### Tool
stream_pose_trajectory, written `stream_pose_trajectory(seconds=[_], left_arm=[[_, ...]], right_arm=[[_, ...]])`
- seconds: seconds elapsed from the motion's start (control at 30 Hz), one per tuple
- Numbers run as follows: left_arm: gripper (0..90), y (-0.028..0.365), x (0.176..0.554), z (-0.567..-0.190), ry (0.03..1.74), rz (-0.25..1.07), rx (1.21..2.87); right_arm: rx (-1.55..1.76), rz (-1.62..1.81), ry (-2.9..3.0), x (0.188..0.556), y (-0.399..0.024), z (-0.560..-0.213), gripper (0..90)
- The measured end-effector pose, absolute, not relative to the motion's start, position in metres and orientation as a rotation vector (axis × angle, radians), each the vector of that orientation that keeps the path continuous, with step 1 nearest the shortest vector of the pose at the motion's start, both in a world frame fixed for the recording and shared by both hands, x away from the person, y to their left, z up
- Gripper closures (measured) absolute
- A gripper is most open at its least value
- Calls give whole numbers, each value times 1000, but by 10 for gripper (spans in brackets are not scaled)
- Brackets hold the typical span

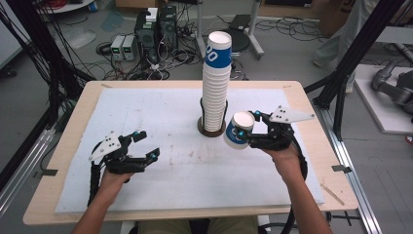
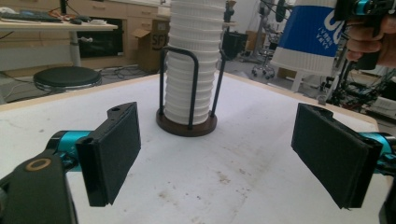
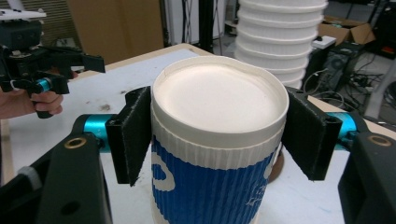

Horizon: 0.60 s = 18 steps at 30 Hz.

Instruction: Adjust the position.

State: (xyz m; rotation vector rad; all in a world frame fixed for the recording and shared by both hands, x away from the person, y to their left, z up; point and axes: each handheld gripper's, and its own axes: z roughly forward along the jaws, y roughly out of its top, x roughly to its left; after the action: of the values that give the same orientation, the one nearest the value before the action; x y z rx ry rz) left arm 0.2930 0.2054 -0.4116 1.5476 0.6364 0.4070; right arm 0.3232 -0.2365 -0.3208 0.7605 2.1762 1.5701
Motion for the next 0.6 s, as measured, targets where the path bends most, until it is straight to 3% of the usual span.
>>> stream_pose_trajectory(seconds=[0.6], left_arm=[[157,170,291,-404,495,320,1584]], right_arm=[[662,1653,2262,324,-199,-328,307]])
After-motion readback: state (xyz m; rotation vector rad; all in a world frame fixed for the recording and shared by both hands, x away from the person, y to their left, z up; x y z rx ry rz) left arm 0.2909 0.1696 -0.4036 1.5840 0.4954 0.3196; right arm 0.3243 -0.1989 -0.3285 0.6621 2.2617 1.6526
